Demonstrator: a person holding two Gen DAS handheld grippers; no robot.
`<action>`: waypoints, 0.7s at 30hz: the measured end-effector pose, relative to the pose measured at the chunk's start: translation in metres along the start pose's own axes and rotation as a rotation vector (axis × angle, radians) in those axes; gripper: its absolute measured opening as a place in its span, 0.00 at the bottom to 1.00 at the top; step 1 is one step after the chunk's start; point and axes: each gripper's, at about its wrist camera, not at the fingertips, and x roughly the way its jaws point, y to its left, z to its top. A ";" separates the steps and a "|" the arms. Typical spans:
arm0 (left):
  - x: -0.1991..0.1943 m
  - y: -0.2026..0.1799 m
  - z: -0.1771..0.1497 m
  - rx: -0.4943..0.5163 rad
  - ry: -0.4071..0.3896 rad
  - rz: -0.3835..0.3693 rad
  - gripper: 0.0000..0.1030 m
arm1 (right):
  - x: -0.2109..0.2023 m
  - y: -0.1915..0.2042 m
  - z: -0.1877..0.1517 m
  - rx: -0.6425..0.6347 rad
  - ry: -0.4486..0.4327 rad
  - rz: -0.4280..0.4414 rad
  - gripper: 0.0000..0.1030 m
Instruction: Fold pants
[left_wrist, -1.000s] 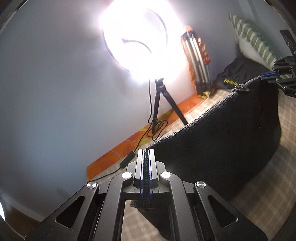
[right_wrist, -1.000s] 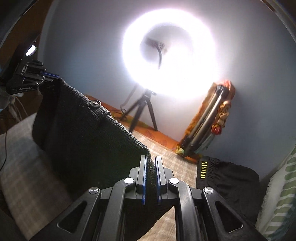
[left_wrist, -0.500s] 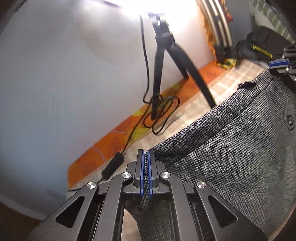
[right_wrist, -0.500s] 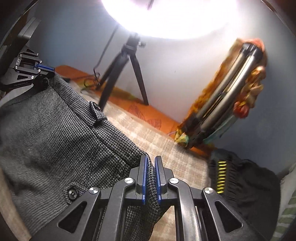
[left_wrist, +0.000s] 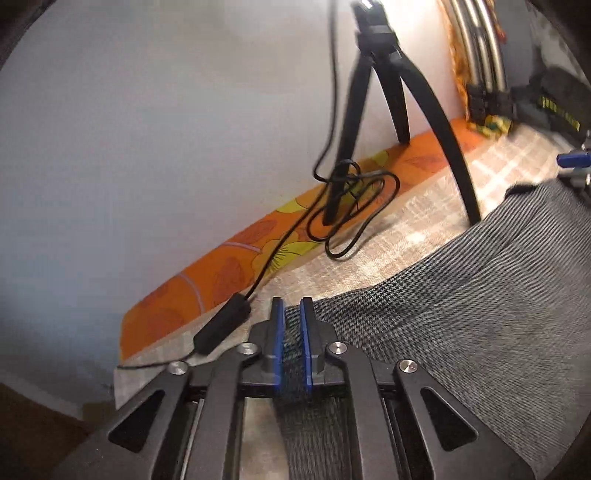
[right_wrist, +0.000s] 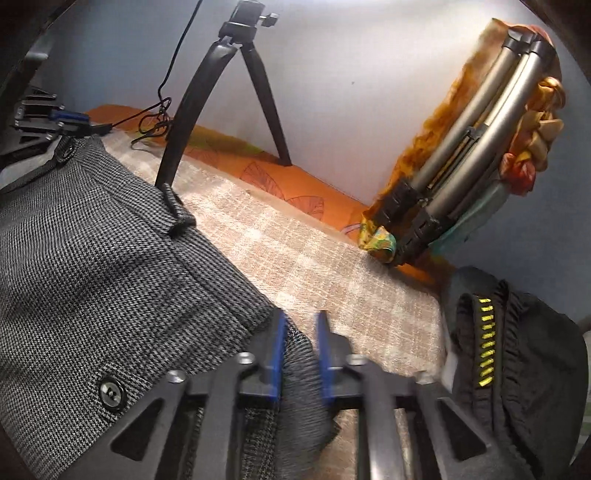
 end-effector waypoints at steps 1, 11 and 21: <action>-0.009 0.006 -0.001 -0.013 -0.010 -0.004 0.16 | -0.007 -0.004 -0.001 0.012 -0.011 -0.004 0.34; -0.121 0.053 -0.068 -0.237 -0.065 -0.124 0.53 | -0.117 -0.024 -0.057 0.301 -0.089 0.105 0.67; -0.148 0.030 -0.149 -0.450 -0.006 -0.240 0.61 | -0.156 0.016 -0.138 0.472 -0.023 0.253 0.84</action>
